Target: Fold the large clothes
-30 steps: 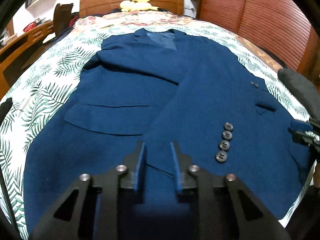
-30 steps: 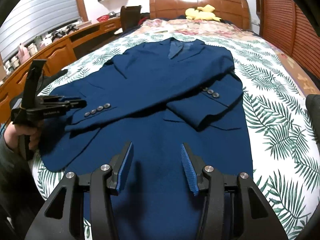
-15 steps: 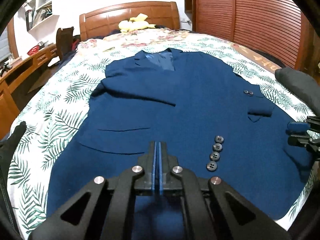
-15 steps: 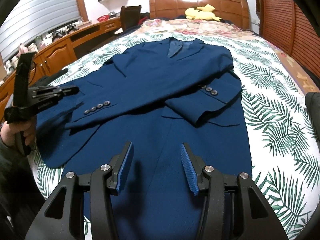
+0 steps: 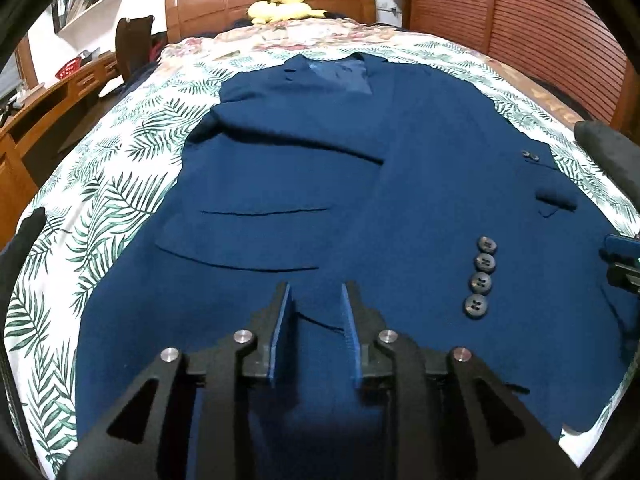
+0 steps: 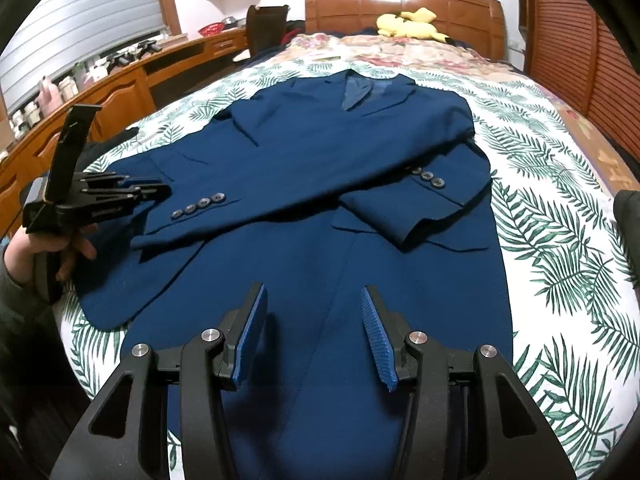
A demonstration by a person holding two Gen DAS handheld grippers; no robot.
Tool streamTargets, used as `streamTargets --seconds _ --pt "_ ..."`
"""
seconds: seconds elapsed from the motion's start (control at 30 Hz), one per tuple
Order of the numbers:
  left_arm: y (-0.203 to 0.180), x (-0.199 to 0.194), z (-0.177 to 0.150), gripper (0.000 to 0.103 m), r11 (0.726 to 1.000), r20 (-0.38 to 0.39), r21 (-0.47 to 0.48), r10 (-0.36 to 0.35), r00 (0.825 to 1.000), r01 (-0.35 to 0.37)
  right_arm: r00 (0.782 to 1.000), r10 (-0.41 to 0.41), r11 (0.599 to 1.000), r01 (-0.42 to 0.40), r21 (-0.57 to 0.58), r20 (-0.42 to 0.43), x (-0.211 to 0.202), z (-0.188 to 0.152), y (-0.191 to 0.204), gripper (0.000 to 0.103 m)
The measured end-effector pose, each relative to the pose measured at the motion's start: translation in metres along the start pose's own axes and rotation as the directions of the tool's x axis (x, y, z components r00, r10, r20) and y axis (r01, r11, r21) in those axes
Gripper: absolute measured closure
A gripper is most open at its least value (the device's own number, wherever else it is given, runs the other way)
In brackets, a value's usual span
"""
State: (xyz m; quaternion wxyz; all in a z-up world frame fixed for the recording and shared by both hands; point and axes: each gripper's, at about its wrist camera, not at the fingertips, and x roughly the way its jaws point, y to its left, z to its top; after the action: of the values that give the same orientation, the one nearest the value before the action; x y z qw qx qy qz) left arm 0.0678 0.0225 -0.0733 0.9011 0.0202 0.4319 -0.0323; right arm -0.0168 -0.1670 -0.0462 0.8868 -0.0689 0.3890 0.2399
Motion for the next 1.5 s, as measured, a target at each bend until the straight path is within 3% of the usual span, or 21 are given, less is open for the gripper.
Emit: streamTargets --seconds 0.17,0.37,0.5,0.53,0.6,0.63,0.67,0.87,1.1,1.23,1.33,1.5 --pt "0.004 0.006 -0.001 0.072 1.0 -0.021 -0.016 0.003 1.0 -0.003 1.0 0.0 1.0 0.0 -0.003 -0.005 0.002 -0.002 0.0 0.054" --pt "0.006 0.009 0.0 0.071 1.0 -0.035 -0.029 -0.012 0.999 0.011 1.0 0.001 1.0 -0.001 -0.009 -0.012 0.004 -0.002 0.0 0.054" --pt "0.008 0.006 0.0 0.072 0.993 -0.03 -0.045 -0.114 0.993 0.112 1.0 0.005 1.0 -0.005 -0.008 -0.01 0.003 -0.003 0.0 0.054" --pt "0.008 0.006 0.0 0.078 0.993 -0.03 -0.042 -0.115 0.993 0.114 1.0 0.006 1.0 -0.006 -0.008 -0.01 0.003 -0.002 0.0 0.054" --pt "0.005 0.004 0.0 0.09 0.994 -0.028 -0.025 -0.108 0.994 0.107 1.0 0.008 1.0 -0.008 -0.011 -0.009 0.003 -0.002 0.001 0.054" --pt "0.002 0.003 0.0 0.102 0.995 -0.025 -0.008 -0.101 0.995 0.101 1.0 0.01 1.0 -0.01 -0.011 -0.007 0.003 -0.001 0.001 0.054" --pt "-0.001 0.0 0.0 0.103 0.995 -0.013 0.004 -0.099 0.995 0.099 1.0 0.013 1.0 -0.013 -0.012 -0.006 0.002 0.0 0.001 0.054" --pt "-0.005 -0.043 0.022 0.103 0.999 0.136 0.038 -0.015 0.991 0.01 0.999 0.035 0.999 -0.034 -0.024 0.008 -0.001 0.005 0.004 0.054" --pt "0.017 -0.074 0.054 0.103 0.993 0.193 0.065 0.083 0.978 -0.097 0.998 0.052 0.998 -0.051 -0.035 0.037 -0.009 0.013 0.006 0.054" --pt "0.026 -0.079 0.058 0.1 0.996 0.161 0.075 0.042 0.986 -0.055 0.998 0.04 0.999 -0.038 -0.035 0.044 -0.01 0.014 0.005 0.054" --pt "0.031 -0.078 0.052 0.099 0.995 0.138 0.076 0.054 0.989 -0.064 0.998 0.032 0.999 -0.031 -0.032 0.048 -0.011 0.015 0.003 0.054" --pt "0.053 -0.086 0.03 0.095 0.999 0.107 0.017 0.041 0.993 -0.043 0.999 0.014 0.999 -0.013 -0.03 0.049 -0.011 0.014 0.0 0.054"
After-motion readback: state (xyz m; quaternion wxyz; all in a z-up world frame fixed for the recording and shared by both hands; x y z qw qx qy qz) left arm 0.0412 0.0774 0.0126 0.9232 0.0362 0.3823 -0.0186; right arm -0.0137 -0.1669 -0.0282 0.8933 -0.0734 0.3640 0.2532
